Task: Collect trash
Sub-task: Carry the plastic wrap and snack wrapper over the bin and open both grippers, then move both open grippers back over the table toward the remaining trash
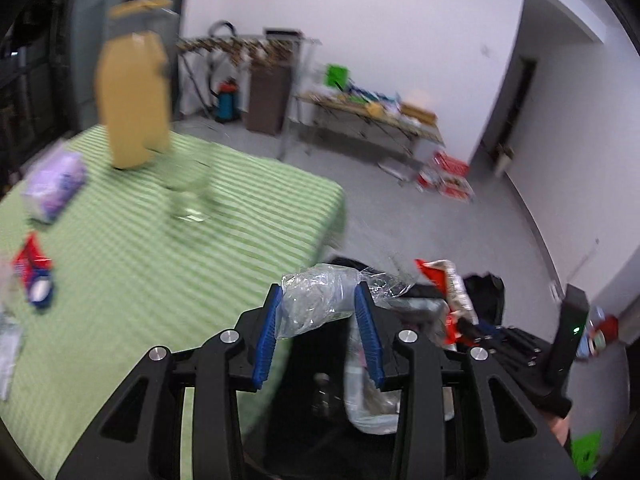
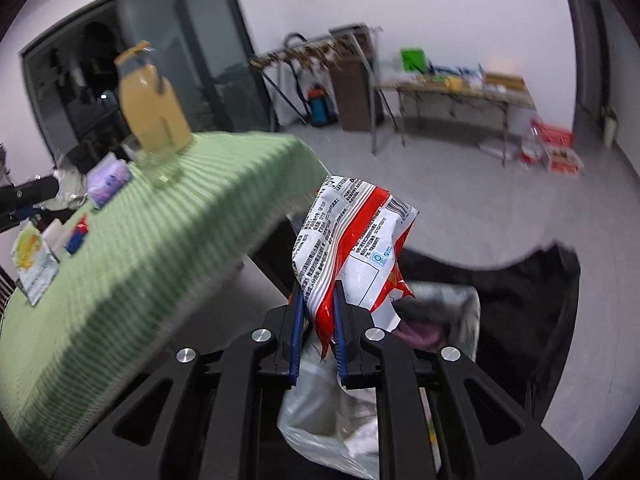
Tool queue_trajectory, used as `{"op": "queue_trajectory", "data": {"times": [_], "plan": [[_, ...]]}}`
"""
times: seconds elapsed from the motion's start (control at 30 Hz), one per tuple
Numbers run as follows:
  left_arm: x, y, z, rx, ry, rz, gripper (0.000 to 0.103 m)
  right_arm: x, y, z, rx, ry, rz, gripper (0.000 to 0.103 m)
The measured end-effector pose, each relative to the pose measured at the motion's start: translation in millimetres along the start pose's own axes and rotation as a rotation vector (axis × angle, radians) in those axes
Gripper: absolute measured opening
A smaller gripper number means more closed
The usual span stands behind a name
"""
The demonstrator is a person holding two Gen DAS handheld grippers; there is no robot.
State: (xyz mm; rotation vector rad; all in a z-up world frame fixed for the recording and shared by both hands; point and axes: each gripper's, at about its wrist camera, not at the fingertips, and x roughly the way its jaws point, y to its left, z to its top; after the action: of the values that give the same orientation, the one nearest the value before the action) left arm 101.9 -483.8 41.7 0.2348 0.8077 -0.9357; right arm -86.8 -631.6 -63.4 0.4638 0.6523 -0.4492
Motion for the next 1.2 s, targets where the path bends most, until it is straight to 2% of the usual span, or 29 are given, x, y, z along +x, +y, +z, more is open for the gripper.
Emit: {"op": "queue_trajectory", "data": {"times": [0.23,0.3,0.33,0.47,0.63,0.7,0.77,0.83,1.03,1.2], "plan": [[81,-43,-14,0.052,0.144,-0.075,0.035,30,-34,-25,0.055,0.106,-0.018,0.021],[106,-52,-22,0.059,0.194,-0.084,0.035,36,-44,-28,0.072,0.123,-0.030,0.042],[115,-54,-25,0.061,0.213,-0.087,0.035,38,-49,-28,0.082,0.130,-0.041,0.044],[148,-73,-43,0.085,0.279,-0.087,0.035,28,-63,-24,0.106,0.096,-0.068,0.052],[186,-92,-65,0.108,0.365,-0.097,0.037,7,-83,-22,0.148,0.038,-0.105,0.052],[200,-96,-71,0.114,0.391,-0.085,0.041,1,-89,-21,0.160,0.023,-0.114,0.052],[207,-99,-74,0.103,0.399,-0.069,0.063,-4,-94,-21,0.166,0.012,-0.118,0.052],[212,-104,-74,0.101,0.391,-0.079,0.069,-8,-96,-22,0.169,0.006,-0.120,0.052],[195,-110,-68,0.141,0.352,-0.087,0.076,-6,-93,-26,0.161,0.021,-0.112,0.052],[183,-97,-60,0.111,0.327,-0.077,0.076,-1,-84,-27,0.151,0.032,-0.107,0.052]]}}
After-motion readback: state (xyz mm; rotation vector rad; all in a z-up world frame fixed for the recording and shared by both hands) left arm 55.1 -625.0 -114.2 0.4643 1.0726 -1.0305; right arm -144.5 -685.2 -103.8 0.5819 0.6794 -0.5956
